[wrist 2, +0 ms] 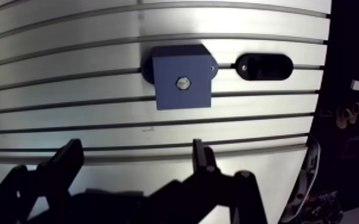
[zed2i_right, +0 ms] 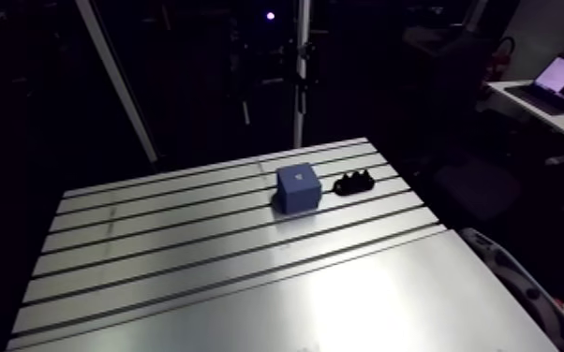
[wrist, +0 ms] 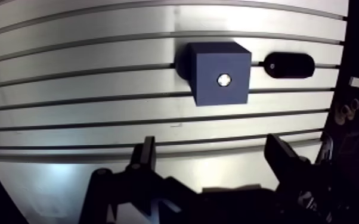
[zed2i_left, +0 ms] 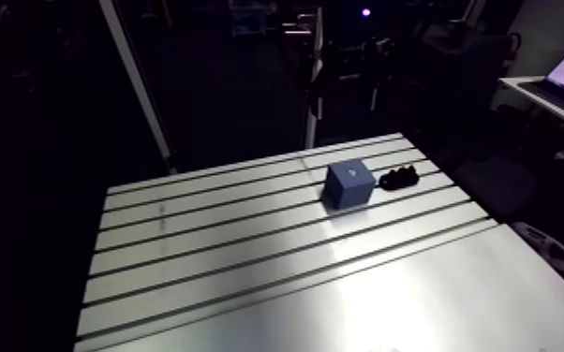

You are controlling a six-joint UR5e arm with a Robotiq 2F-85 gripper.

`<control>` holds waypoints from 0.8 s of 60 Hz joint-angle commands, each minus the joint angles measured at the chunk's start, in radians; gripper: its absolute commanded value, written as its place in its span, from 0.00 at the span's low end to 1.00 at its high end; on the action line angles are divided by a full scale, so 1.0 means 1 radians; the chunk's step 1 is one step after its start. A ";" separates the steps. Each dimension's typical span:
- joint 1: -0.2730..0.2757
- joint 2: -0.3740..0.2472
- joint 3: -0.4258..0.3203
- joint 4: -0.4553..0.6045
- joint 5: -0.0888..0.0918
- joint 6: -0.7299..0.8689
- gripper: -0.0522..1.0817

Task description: Pick up the M10 bolt and insert it into the hex recess until seated.

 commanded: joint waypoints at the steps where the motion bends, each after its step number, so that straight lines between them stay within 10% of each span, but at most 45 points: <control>1: 0.124 -0.072 -0.121 0.153 -0.002 0.117 0.05; 25: 0.137 -0.116 -0.122 0.173 0.005 0.104 0.05; 35: 0.140 -0.134 -0.123 0.173 0.068 0.096 0.05; 48: 0.137 -0.166 -0.109 0.173 0.070 0.074 0.05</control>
